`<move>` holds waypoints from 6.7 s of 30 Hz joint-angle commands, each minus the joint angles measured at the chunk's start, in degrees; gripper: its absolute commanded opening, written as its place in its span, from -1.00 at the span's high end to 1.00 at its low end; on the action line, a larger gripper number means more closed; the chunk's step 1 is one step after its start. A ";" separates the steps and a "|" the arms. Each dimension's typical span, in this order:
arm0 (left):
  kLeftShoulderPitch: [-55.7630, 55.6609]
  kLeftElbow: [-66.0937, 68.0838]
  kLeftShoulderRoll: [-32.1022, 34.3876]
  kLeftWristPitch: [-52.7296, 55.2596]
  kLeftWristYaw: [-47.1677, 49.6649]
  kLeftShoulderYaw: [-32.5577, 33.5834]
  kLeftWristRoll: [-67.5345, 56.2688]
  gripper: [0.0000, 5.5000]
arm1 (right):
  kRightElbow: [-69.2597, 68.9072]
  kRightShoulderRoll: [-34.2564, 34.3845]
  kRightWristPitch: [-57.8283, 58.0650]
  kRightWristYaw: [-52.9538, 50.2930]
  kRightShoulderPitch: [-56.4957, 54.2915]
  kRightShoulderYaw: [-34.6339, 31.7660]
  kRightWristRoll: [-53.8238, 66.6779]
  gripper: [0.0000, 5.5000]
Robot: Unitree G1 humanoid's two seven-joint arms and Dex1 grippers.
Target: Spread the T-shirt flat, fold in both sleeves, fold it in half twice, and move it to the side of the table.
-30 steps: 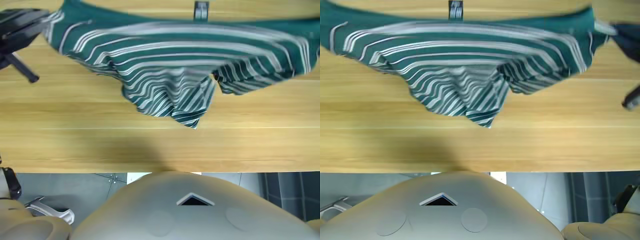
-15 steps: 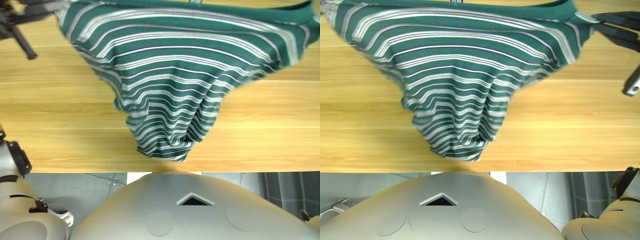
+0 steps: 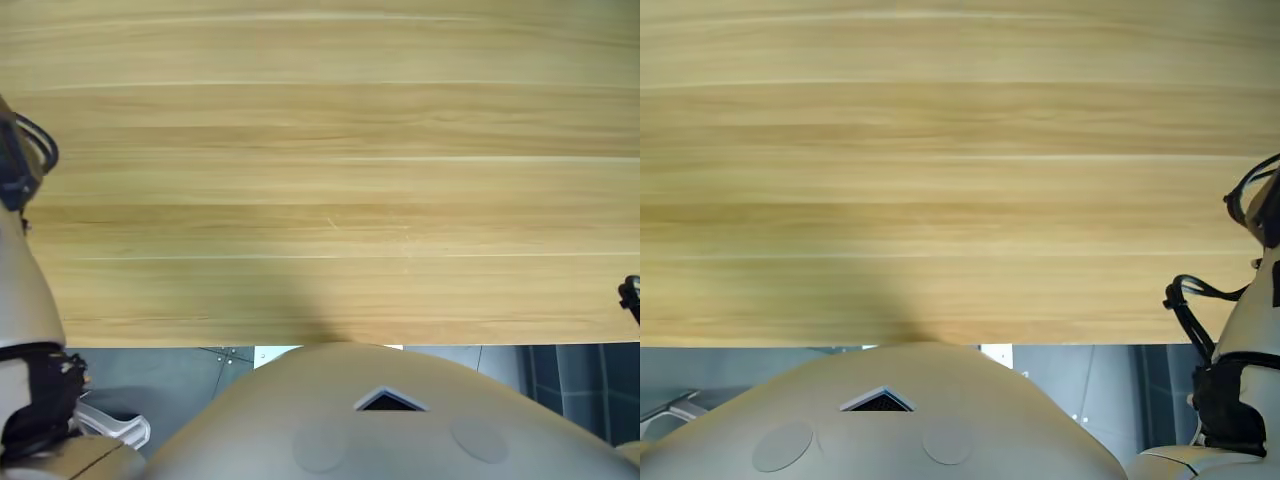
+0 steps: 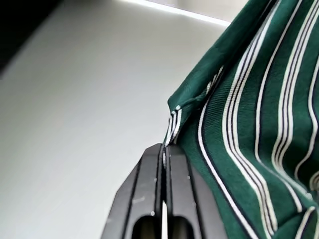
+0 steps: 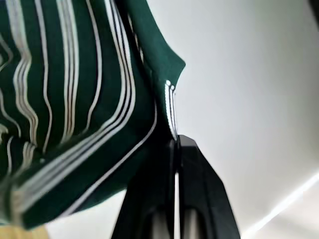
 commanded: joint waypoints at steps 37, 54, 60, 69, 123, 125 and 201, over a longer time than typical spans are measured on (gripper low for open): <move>79.05 -78.26 37.75 2.61 -48.01 18.05 -87.86 1.00 | -62.11 -8.74 27.95 65.33 64.32 -32.74 89.44 0.99; -29.85 19.50 -7.80 38.27 30.95 -12.25 -16.10 1.00 | 25.83 12.66 25.89 -38.19 -31.14 20.42 -8.21 0.99; -3.13 12.85 -4.54 8.73 20.36 -13.33 -11.64 1.00 | 18.81 5.10 9.86 -37.58 -9.69 18.77 -10.96 0.99; 33.72 15.58 -15.72 -7.12 1.56 -19.57 -2.72 1.00 | 22.20 9.46 -4.60 -6.54 22.87 22.60 -7.46 0.99; 35.05 10.37 -11.36 -3.34 -23.29 -18.85 8.03 0.98 | -21.05 4.53 8.69 36.99 54.15 7.96 12.83 1.00; 34.00 11.97 -11.93 -3.41 -21.08 -19.33 9.95 0.99 | -19.46 4.90 7.88 36.74 53.81 8.49 11.67 1.00; 71.05 -23.66 17.88 1.25 -29.05 -20.95 -1.53 0.99 | -30.75 -0.09 9.09 33.01 76.04 1.95 18.58 1.00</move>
